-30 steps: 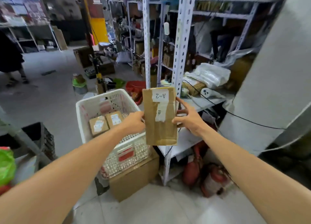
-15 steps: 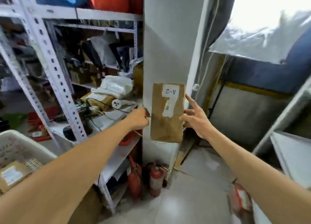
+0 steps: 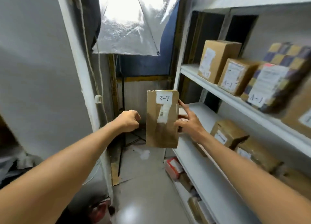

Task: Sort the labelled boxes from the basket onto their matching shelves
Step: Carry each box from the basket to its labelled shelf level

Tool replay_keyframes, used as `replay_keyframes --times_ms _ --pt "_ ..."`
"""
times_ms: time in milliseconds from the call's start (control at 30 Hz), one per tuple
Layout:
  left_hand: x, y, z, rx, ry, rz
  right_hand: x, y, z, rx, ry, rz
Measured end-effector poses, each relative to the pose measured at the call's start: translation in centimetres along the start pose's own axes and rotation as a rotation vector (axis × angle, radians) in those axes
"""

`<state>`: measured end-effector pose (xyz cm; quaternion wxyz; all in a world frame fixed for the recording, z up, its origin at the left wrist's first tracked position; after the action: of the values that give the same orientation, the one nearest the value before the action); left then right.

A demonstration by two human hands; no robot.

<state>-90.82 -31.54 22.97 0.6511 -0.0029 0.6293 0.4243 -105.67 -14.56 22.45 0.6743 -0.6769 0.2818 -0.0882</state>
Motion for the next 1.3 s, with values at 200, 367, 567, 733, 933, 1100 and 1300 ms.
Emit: replay_keyframes --times_ms 200,367,567,733,933,1100,1300 --pt "2.3 3.9 -5.3 0.165 -0.11 -0.052 -4.0 3.0 1.5 0.091 0.236 -0.008" --pt "3.9 5.4 -9.2 0.23 -0.184 -0.098 -5.9 6.6 1.7 0.177 0.351 -0.028" --pt "6.1 6.6 -14.7 0.262 -0.236 -0.161 -9.1 9.8 -1.2 0.229 0.408 -0.029" --pt "6.1 8.1 -20.3 0.232 -0.252 -0.225 -12.8 11.4 -5.8 0.219 0.43 0.001" --pt "7.4 11.5 -25.3 0.265 -0.278 -0.242 -16.1 14.1 -9.3 0.276 0.438 0.012" --pt "9.1 12.3 -28.1 0.279 -0.323 -0.245 -17.2 17.3 -10.4 0.342 0.486 -0.047" --pt "10.8 12.6 -31.7 0.296 -0.386 -0.241 -17.9 19.6 -11.8 0.42 0.514 -0.032"
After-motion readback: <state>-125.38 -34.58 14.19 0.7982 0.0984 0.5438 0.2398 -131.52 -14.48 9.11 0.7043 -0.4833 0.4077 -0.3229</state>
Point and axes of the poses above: each hand's wrist, its own z-axis away from the middle knuckle, its own x-axis out of the palm, y = z × x, the point moved 8 cm from there along -z, towards the middle knuckle, and after that the axes turned 8 degrees about -y, right-handed, at the moved point
